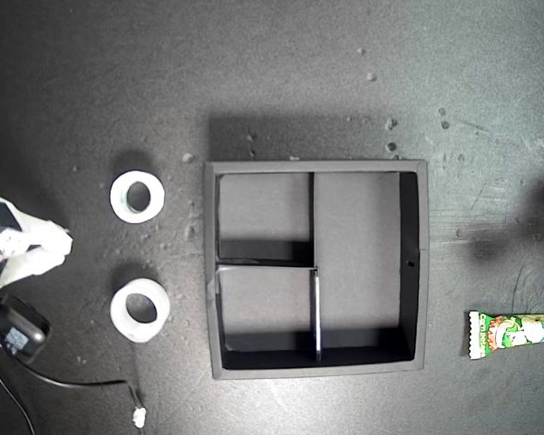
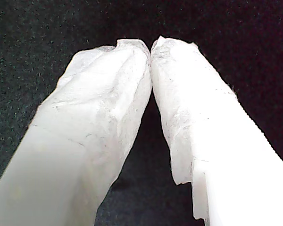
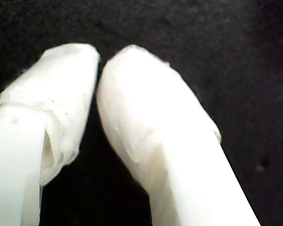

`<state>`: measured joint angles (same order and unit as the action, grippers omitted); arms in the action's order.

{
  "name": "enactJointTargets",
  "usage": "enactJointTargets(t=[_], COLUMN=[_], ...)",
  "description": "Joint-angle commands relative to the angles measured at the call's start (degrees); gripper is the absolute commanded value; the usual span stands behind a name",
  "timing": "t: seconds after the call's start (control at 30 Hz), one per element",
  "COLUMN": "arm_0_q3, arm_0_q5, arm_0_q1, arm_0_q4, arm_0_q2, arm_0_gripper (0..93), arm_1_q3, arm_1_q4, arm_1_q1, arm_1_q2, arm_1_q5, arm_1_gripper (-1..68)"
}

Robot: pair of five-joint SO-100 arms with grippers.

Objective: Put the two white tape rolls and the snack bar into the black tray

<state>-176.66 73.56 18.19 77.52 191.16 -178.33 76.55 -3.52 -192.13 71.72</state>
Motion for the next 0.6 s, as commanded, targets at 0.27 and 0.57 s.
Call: enactJointTargets(t=[0.27,0.57], arm_0_q3=[-3.2,-3.2], arm_0_q5=[-0.4,-0.4], arm_0_q1=[-0.4,-0.4], arm_0_q4=[1.9,1.9], arm_0_q2=[2.7,2.7], arm_0_gripper=[0.2,0.2], arm_1_q3=[-0.6,-0.6], arm_1_q4=[0.3,0.3], arm_1_q1=[-5.1,-4.3], arm_1_q2=[0.2,0.2], arm_1_q5=[-11.2,-11.2], arm_1_gripper=[0.0,0.0])
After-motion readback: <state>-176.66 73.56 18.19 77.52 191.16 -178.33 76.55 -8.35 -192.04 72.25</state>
